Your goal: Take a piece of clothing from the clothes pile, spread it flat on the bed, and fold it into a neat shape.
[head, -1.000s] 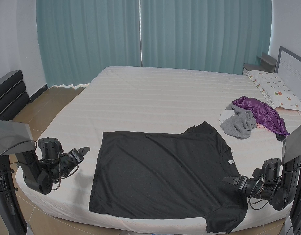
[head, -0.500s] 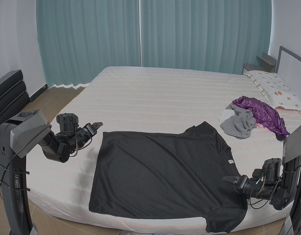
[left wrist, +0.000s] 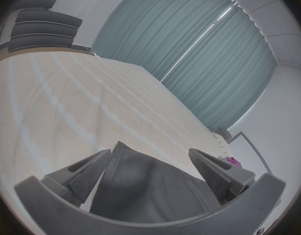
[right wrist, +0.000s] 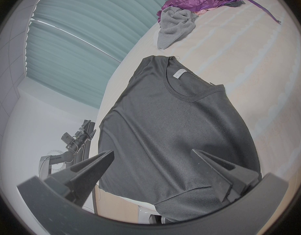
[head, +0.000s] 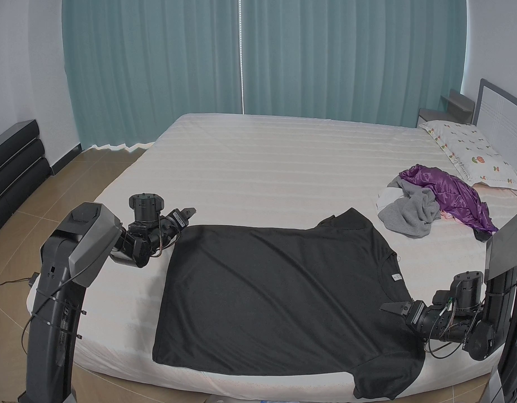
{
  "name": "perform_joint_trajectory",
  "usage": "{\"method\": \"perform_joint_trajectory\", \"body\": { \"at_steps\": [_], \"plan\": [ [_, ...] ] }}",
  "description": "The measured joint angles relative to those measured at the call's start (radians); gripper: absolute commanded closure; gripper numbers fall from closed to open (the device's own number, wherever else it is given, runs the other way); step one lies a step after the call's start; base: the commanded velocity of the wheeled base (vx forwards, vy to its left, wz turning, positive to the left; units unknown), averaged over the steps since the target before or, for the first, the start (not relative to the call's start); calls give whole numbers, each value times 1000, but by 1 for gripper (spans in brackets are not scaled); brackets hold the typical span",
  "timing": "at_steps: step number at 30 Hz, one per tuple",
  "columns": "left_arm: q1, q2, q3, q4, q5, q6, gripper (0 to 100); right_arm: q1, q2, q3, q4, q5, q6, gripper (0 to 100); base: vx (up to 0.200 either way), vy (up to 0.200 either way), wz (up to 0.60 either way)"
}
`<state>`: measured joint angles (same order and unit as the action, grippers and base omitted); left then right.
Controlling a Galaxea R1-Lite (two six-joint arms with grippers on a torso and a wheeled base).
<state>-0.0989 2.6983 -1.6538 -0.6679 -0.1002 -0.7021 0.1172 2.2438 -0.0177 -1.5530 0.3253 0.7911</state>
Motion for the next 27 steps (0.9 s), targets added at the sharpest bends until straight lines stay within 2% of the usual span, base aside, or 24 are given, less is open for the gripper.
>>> {"method": "perform_joint_trajectory", "body": {
  "at_steps": [5,11,12,20,27],
  "plan": [
    [-3,67,-87,10,37,-1,0,2,0,0,0,1,1,0,0,0,0],
    [-3,114,-149,64,43,-1,0,8,0,0,0,1,2,0,0,0,0],
    [-3,119,-156,67,44,-1,100,8,0,0,0,1,2,0,0,0,0],
    [-4,146,-193,70,54,-1,100,8,3,0,0,1,2,0,0,0,0],
    [0,166,-250,64,134,-1,100,8,2,0,0,1,2,0,0,0,0]
  ]
}}
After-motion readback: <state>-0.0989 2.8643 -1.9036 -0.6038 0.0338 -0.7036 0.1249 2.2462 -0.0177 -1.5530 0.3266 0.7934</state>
